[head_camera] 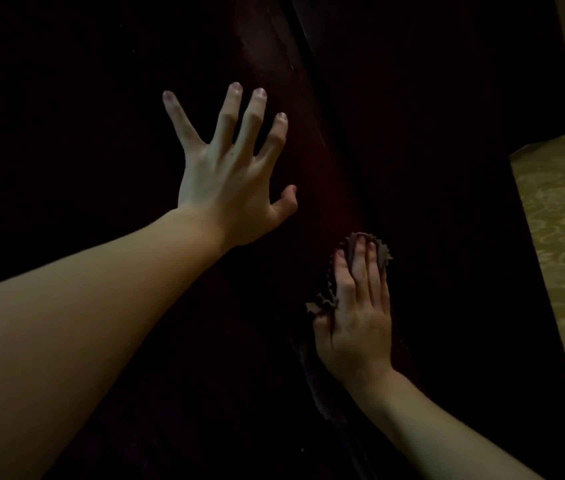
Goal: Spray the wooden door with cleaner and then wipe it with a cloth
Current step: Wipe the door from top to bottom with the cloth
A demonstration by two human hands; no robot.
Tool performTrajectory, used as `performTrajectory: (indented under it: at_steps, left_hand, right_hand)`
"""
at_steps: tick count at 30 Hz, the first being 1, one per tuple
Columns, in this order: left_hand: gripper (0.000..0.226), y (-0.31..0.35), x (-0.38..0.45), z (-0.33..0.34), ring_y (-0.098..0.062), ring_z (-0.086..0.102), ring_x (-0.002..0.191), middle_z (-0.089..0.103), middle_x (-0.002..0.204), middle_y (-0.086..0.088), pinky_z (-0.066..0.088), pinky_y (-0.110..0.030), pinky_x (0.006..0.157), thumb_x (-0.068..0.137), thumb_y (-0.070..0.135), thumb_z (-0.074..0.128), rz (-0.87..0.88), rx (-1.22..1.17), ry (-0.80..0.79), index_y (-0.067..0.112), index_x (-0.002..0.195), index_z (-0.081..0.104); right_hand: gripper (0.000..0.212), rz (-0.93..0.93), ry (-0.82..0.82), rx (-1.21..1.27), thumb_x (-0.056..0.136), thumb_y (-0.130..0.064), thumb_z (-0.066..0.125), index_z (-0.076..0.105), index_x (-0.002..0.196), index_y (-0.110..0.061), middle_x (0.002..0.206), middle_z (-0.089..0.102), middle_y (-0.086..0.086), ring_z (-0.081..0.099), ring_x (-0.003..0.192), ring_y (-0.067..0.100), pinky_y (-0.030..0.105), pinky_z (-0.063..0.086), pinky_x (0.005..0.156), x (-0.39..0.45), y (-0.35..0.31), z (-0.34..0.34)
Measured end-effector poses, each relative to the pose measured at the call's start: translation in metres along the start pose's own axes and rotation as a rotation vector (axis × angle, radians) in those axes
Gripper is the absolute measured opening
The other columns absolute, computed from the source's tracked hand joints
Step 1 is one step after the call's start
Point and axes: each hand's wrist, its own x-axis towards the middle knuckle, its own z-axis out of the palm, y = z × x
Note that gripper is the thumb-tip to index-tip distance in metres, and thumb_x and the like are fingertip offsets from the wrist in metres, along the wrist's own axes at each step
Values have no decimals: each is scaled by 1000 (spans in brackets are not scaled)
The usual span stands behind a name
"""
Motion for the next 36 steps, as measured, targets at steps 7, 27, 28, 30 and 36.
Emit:
performTrajectory:
  at_steps: [7, 27, 28, 30, 36]
  left_hand:
    - [82, 1, -3, -2, -40, 14, 145, 20, 156, -20, 2, -77, 105, 85, 65, 26, 51, -2, -14, 13, 149, 26]
    - [73, 31, -22, 6, -39, 31, 138, 37, 149, -20, 20, -56, 114, 86, 61, 24, 636, 61, -36, 16, 142, 44]
    - [74, 32, -22, 6, -40, 32, 138, 37, 148, -20, 21, -56, 114, 86, 61, 24, 643, 58, -34, 16, 141, 44]
    - [75, 35, -23, 5, -39, 32, 138, 37, 148, -21, 21, -56, 113, 85, 62, 23, 651, 64, -35, 17, 141, 45]
    - [81, 49, -36, 7, -35, 27, 141, 32, 153, -17, 19, -54, 115, 83, 66, 11, 687, 134, -72, 22, 146, 38]
  right_hand:
    - [66, 9, 29, 47, 86, -32, 43, 37, 146, -3, 157, 23, 22, 13, 149, 35, 55, 19, 118, 57, -33, 4]
    - [61, 129, 75, 104, 91, -36, 36, 40, 144, -7, 157, 27, 16, 15, 149, 29, 55, 22, 116, -31, -7, 8]
    - [60, 130, 72, 104, 90, -34, 38, 39, 144, -7, 157, 26, 16, 15, 149, 30, 57, 24, 115, -46, -1, 8]
    - [59, 140, 54, 105, 88, -30, 41, 37, 143, -8, 157, 24, 17, 15, 149, 31, 60, 26, 113, -72, 11, 7]
    - [59, 223, 32, 110, 94, -36, 39, 35, 145, -6, 158, 22, 18, 12, 149, 34, 59, 22, 115, -66, 3, 4]
